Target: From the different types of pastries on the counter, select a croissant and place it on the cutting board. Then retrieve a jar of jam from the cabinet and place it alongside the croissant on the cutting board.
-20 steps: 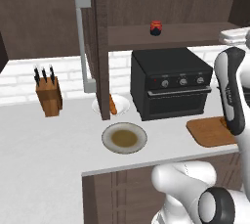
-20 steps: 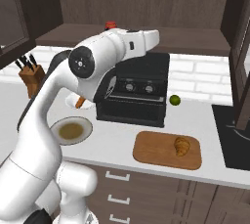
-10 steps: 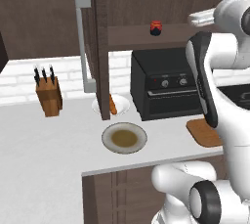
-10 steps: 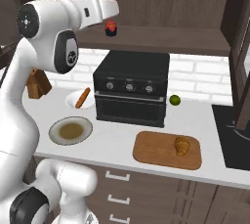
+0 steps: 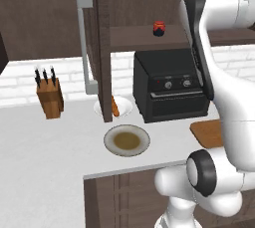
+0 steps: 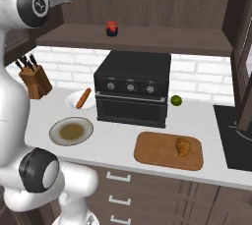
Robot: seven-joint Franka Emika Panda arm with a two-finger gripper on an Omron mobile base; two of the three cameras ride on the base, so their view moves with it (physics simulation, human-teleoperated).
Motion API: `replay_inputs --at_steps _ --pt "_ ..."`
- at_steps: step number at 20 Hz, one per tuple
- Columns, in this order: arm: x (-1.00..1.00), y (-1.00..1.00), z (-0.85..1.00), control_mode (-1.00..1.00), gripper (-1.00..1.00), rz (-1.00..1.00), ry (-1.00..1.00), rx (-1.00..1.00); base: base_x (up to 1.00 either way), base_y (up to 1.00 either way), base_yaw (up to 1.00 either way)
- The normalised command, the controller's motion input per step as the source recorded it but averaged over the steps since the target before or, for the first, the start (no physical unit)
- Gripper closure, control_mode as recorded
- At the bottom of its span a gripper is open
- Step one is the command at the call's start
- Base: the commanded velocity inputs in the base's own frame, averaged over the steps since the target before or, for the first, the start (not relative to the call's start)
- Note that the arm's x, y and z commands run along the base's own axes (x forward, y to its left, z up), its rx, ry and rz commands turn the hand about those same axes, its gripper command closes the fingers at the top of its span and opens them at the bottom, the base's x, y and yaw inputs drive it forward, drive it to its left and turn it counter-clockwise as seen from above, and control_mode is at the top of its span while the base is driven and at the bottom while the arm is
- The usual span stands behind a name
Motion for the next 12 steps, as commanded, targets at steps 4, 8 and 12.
replay_inputs --at_steps 4,8,12 --pt "-0.19 0.04 -0.2 -1.0 -1.0 0.03 -0.03 0.0 0.0 0.0 0.0" --pt "-0.1 0.04 -0.1 -1.0 -1.0 0.03 -0.06 0.0 0.0 0.0 0.0" --pt "0.0 0.13 -0.06 -1.0 -1.0 0.0 -0.02 0.0 0.0 0.0 0.0"
